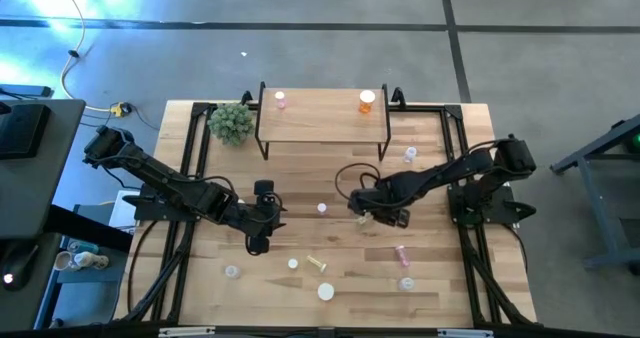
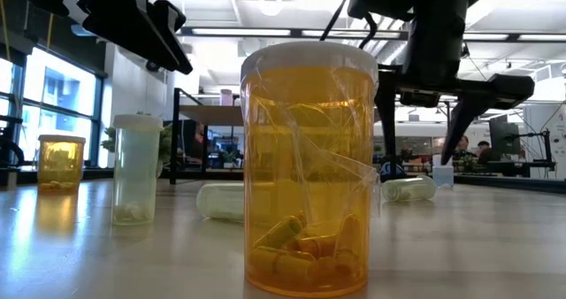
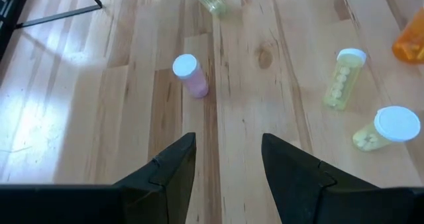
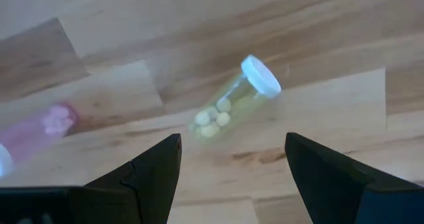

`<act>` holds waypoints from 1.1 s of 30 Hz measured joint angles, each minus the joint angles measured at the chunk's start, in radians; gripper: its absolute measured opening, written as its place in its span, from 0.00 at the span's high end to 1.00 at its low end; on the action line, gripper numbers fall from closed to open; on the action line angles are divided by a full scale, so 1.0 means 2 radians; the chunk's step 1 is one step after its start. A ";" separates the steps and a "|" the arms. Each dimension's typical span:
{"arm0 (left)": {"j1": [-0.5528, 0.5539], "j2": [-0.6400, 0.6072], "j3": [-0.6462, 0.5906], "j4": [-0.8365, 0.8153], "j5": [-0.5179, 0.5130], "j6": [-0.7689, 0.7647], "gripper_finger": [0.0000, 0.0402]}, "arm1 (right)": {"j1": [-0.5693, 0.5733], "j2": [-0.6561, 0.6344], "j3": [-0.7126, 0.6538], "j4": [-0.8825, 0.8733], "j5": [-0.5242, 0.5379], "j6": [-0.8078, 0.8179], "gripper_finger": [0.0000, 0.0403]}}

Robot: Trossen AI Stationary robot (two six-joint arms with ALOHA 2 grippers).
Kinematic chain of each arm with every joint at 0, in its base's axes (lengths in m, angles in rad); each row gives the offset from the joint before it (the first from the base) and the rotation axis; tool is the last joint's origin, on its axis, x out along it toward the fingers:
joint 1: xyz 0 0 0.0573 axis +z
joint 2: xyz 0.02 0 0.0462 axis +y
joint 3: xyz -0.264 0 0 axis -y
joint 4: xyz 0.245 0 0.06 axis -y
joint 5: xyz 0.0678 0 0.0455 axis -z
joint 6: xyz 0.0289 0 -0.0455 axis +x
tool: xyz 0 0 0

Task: Pick and place medicine bottles onto shelf by color
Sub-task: Put the top yellow pill bottle on the shelf

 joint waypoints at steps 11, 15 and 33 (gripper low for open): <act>0.000 0.000 0.000 0.000 0.000 -0.003 0.59 | -0.005 0.018 0.000 0.004 0.001 -0.017 0.35; 0.000 0.000 0.000 -0.001 0.000 -0.003 0.59 | -0.005 0.038 0.000 0.026 -0.003 -0.029 0.35; -0.009 0.000 0.000 -0.002 0.006 -0.003 0.59 | -0.009 0.053 -0.001 0.013 -0.015 -0.077 0.35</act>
